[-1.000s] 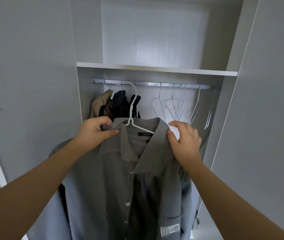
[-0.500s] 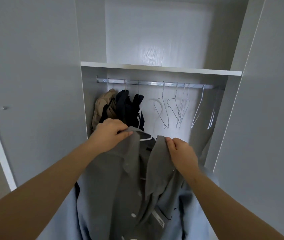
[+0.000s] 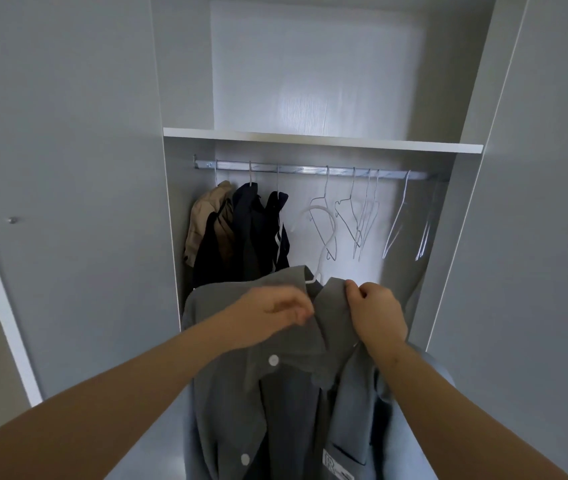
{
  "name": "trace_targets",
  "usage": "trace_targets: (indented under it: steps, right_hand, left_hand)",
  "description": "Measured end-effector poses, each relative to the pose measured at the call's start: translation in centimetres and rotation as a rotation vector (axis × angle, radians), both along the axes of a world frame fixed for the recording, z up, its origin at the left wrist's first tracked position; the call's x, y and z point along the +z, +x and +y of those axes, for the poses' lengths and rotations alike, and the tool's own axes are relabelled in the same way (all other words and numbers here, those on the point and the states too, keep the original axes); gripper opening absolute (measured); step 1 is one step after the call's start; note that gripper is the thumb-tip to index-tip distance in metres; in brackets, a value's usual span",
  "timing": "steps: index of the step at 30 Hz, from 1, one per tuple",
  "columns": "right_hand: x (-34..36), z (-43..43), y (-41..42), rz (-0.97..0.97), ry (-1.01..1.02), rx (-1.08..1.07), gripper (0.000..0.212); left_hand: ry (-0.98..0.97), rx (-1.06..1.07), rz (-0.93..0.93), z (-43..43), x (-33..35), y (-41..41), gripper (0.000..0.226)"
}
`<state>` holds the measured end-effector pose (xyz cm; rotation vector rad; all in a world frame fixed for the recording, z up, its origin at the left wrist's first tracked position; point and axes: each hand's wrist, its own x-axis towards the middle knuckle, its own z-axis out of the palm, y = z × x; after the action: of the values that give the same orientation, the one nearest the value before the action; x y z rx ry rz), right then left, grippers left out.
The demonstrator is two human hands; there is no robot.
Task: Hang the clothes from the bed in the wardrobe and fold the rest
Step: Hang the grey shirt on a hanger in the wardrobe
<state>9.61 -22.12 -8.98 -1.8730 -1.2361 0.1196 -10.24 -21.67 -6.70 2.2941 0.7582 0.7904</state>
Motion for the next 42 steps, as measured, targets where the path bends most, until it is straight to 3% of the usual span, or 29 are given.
trace_targets:
  steps: [2,3,4,6,8,14,19,22,26,32,38,42]
  right_hand:
    - [-0.1,-0.1,0.3,0.056,0.004,0.012,0.045]
    - [-0.2,-0.2,0.5,0.090,0.008,0.019,0.046]
    - [-0.2,-0.2,0.7,0.125,0.016,0.022,0.048]
    - [-0.2,-0.2,1.2,0.184,0.046,0.025,0.048]
    - [-0.3,-0.1,1.5,0.211,0.079,0.030,0.049]
    - [-0.9,-0.7,3.8,0.127,0.111,0.078,0.052]
    - [-1.5,-1.2,7.3,-0.069,0.011,0.059,0.048]
    - [-1.2,-0.6,8.3,-0.089,-0.098,0.142,0.053]
    - [-1.4,0.7,10.4,0.087,-0.202,0.145,0.055]
    - [-3.7,2.3,12.6,0.327,-0.275,0.038,0.044]
    - [-4.8,6.3,13.8,0.454,-0.286,-0.020,0.031]
    - [-5.2,10.1,13.2,0.530,-0.312,-0.038,0.032]
  left_hand:
    - [0.524,0.243,-0.058,1.1,0.9,-0.1,0.020]
    - [0.688,0.370,0.010,1.6,1.4,-0.1,0.031]
    - [0.723,0.465,0.148,2.2,1.7,-0.1,0.041]
    - [0.563,0.497,0.425,3.2,1.8,-0.1,0.045]
    - [0.475,0.415,0.495,4.0,1.2,0.6,0.037]
    - [0.545,0.561,0.114,4.6,-0.7,3.6,0.035]
    - [0.425,0.678,-0.006,6.0,-1.8,5.3,0.027]
    - [0.366,0.675,0.002,6.6,-2.5,6.8,0.028]
    - [0.250,0.681,0.081,7.2,-3.5,8.7,0.029]
    - [-0.025,0.634,0.042,9.4,-4.7,10.1,0.022]
    - [-0.325,0.516,-0.245,14.7,-5.5,10.1,0.009]
    - [-0.319,0.523,-0.262,19.7,-5.7,10.1,0.012]
